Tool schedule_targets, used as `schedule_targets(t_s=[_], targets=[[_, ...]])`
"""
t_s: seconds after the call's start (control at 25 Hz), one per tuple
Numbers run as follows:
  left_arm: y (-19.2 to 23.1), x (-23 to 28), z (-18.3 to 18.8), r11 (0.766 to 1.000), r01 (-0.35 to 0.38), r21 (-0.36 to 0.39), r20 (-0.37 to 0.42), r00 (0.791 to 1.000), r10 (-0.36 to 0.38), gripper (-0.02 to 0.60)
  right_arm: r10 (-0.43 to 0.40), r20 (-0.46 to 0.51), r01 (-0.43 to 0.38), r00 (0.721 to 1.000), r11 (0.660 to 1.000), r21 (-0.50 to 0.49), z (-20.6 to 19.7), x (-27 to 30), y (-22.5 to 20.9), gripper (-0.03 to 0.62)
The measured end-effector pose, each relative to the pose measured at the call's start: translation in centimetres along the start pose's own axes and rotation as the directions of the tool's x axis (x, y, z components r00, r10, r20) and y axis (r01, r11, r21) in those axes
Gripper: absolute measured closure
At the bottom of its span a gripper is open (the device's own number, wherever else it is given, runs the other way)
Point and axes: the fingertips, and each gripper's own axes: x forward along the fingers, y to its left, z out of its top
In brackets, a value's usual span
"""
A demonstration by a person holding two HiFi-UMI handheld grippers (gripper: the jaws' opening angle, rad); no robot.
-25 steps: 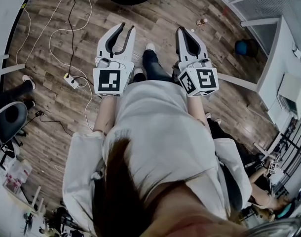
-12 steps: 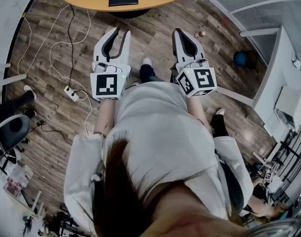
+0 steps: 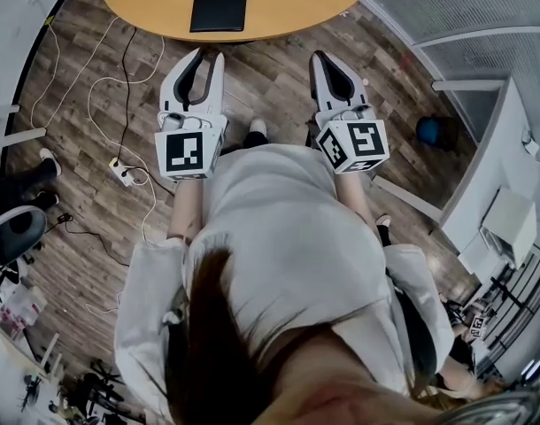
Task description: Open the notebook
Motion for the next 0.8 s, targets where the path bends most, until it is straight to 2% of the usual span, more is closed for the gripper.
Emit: schedule_targets(t_s=[0.24,0.8], targets=[[0.4,2.1,0.0,1.0,-0.024,0.005,-0.002,1.0,0.024,0.485,0.005,-0.005,-0.005,1.0,1.0,0.006,0.1,1.4,-2.3,0.592],[0.7,4.4,0.2,1.0,-0.017,0.005,-0.012,1.0,0.017,0.488,-0.029,-0.022,0.03,0.999,0.998,0.048,-0.3,2.7,-4.7,0.592]])
